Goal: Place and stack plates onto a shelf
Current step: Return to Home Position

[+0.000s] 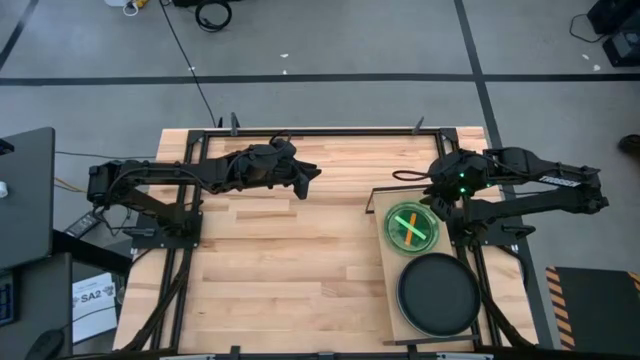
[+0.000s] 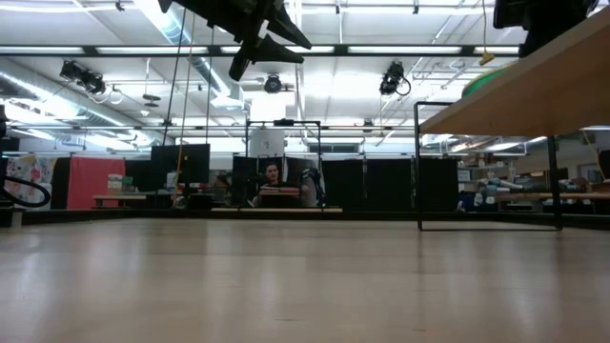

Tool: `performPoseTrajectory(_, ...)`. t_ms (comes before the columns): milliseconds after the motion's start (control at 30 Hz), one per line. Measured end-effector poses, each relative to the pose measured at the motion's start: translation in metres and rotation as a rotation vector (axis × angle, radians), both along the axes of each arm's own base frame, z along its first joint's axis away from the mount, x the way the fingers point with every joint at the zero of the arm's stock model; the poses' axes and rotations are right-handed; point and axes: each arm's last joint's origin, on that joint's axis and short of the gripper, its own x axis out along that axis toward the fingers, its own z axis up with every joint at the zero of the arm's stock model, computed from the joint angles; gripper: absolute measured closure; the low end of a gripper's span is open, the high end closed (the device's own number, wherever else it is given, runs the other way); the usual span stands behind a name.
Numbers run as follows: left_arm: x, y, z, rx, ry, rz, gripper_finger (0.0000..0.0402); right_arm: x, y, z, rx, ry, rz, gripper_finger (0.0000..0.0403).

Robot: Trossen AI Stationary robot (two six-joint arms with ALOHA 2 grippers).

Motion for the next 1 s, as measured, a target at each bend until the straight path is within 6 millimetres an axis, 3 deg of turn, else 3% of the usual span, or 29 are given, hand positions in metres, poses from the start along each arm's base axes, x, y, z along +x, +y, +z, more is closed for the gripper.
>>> performPoseTrajectory(233, 0.001, 0.0, -0.002, 0.002, 0.009, -0.003, 0.0276, 0.02, -0.002, 0.014, -0.06, -0.215, 0.038, 0.023)
performPoseTrajectory(467, 0.016, -0.011, -0.002, 0.138, -0.044, -0.081, 0.0276, 0.063, -0.007, 0.03, -0.174, -0.473, 0.101, 0.0231)
performPoseTrajectory(667, 0.014, -0.025, 0.006, 0.281, -0.06, -0.17, 0.0282, 0.097, -0.009, 0.038, -0.186, -0.625, 0.183, 0.0243)
performPoseTrajectory(833, 0.001, -0.038, 0.022, 0.359, -0.073, -0.212, 0.031, 0.1, -0.008, 0.05, -0.162, -0.672, 0.238, 0.0292)
performPoseTrajectory(1000, -0.023, -0.044, 0.037, 0.415, -0.041, -0.211, 0.0354, 0.086, -0.006, 0.068, -0.167, -0.733, 0.25, 0.0359)
